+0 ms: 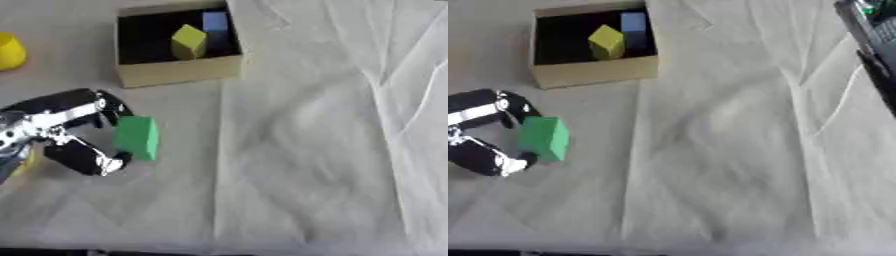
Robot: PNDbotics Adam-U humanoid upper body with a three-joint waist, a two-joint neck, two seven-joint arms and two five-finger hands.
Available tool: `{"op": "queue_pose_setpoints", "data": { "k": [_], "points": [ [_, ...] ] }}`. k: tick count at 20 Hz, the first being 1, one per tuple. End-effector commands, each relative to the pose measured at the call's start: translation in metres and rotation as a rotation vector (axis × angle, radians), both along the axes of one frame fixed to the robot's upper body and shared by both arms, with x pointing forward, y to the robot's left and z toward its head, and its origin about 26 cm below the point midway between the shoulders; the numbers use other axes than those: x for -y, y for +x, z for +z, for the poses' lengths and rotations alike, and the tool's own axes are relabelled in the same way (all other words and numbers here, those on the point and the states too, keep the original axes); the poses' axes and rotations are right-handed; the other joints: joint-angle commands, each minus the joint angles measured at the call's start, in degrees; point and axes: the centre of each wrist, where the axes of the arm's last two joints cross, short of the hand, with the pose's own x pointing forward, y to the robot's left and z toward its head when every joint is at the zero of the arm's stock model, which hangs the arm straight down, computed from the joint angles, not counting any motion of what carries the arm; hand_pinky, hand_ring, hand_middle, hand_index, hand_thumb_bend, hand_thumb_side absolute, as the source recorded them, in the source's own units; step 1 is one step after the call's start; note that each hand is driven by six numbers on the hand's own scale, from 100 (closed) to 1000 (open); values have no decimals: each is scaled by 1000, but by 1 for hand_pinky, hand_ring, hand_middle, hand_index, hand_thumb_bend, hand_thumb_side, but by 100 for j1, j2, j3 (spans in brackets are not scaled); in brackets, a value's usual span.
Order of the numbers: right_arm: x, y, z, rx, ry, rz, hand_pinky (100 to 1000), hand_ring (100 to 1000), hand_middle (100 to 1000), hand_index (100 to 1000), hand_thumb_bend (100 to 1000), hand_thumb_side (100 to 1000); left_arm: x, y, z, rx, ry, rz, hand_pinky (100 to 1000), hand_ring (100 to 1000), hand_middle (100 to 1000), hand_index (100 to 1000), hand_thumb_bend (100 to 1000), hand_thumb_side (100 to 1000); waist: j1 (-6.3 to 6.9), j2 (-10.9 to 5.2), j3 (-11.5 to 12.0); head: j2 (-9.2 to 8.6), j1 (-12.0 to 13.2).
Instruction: Pick up objects on the table and place them in the box.
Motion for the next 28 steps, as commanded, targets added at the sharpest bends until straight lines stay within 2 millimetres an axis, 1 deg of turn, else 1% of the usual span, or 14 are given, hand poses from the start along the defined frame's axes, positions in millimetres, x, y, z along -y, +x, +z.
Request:
{"op": "queue_pose_setpoints", "data": {
  "k": [1,4,7,10,13,17,21,25,28],
  "points": [
    [2,-6,11,37,-15,-10,798,778,747,831,100,677,-8,-16,35,125,-22,-3,731,758,700,716,242,128,57,-110,3,22,-42],
    [2,-6,12,42,-17,-6,798,778,747,831,100,675,-11,-23,53,195,-50,10,728,754,695,718,231,111,60,-125,3,22,-81],
    [2,-7,13,48,-16,-4,798,778,746,831,100,670,-12,-19,69,230,-100,23,719,753,692,723,200,107,62,-136,0,22,-104],
    [2,-7,15,58,-12,3,798,778,746,831,100,666,-8,-4,84,260,-164,34,720,754,692,727,196,100,61,-145,-15,22,-108],
    [1,-8,19,72,-8,15,798,778,746,831,100,661,-2,25,89,274,-189,56,724,757,694,731,201,111,59,-136,-56,22,-105],
    [-1,-8,22,81,-8,29,798,779,746,831,100,660,4,67,86,268,-224,113,724,761,698,739,206,133,35,-107,-136,22,-84],
    [-4,-8,23,86,-8,46,798,779,746,831,100,663,10,105,72,240,-228,153,737,769,707,748,226,158,11,-73,-229,22,-23],
    [-7,-8,24,87,-8,56,798,779,745,831,100,666,9,135,51,209,-192,206,747,777,718,756,248,164,-11,-37,-299,22,47],
    [-8,-8,24,86,-8,62,798,778,745,831,100,670,5,151,36,188,-157,243,756,784,727,760,261,167,-17,-8,-336,22,86]
  ]
}}
